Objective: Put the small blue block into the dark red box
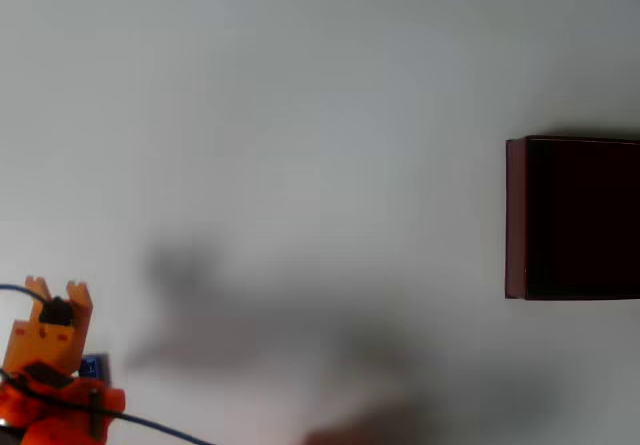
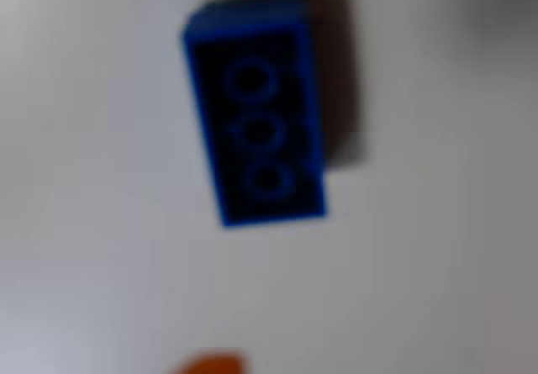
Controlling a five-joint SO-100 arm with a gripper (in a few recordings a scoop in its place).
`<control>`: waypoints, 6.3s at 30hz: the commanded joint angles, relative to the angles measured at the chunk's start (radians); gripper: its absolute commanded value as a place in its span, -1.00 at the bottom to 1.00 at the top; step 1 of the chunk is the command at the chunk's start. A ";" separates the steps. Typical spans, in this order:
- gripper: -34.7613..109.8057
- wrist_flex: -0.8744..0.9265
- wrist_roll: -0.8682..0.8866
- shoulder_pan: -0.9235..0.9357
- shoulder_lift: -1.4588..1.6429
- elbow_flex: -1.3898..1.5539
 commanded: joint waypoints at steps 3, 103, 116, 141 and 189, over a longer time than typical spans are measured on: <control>-0.22 -0.015 0.026 -0.032 0.017 0.006; -0.51 0.057 -0.434 0.196 0.144 0.129; -0.52 0.040 -1.454 0.979 0.758 0.426; -0.52 -0.640 -2.253 1.928 0.256 0.288; -0.52 -0.107 -2.747 0.706 1.677 1.187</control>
